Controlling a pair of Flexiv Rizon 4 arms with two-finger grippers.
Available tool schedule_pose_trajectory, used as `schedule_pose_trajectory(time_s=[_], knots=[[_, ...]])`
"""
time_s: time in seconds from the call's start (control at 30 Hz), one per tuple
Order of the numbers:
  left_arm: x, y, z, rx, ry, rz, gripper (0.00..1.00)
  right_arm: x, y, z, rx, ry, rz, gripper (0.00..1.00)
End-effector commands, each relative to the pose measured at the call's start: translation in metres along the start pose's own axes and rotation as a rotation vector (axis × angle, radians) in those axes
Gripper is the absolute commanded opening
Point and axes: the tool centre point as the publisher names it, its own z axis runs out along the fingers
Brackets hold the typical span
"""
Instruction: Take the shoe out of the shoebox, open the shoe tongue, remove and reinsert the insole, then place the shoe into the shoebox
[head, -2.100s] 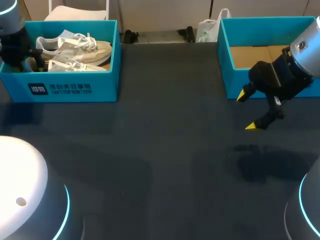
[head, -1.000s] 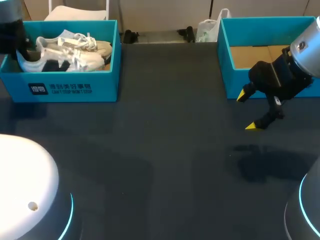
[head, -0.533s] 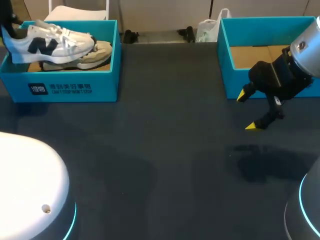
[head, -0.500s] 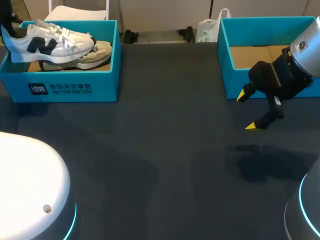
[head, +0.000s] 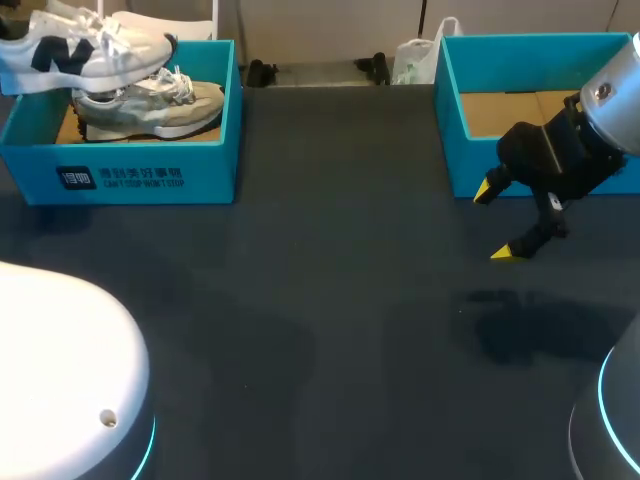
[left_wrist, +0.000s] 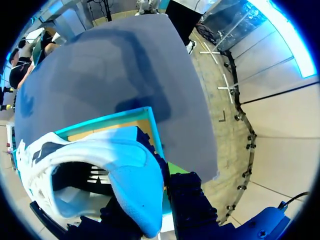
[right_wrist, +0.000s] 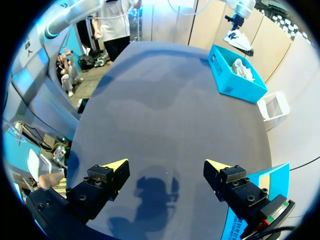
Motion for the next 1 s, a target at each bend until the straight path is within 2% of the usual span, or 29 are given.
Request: schedule_pose_trajectory(time_s=[0.03,0.4,0.47,0.83,1.0], knots=[[0.002,0.006,-0.007,0.021,-0.002,0.002,0.0,0.001,0.0,0.001,0.003,-0.002,0.001,1.0],[0.002,0.006,-0.007,0.021,-0.002,0.002,0.0,0.001,0.0,0.001,0.003,-0.002,0.001,1.0],[-0.006,0.001,-0.008,0.047,0.0,0.011,0.0,0.001,0.0,0.001,0.003,-0.002,0.001,1.0],[-0.05,-0.031,-0.018,0.014,0.018,0.0,0.0,0.001,0.0,0.001,0.003,-0.002,0.001,1.0],[-0.072,-0.056,-0.026,-0.002,0.032,0.009,0.0,0.001,0.0,0.001,0.003,-0.002,0.001,1.0]])
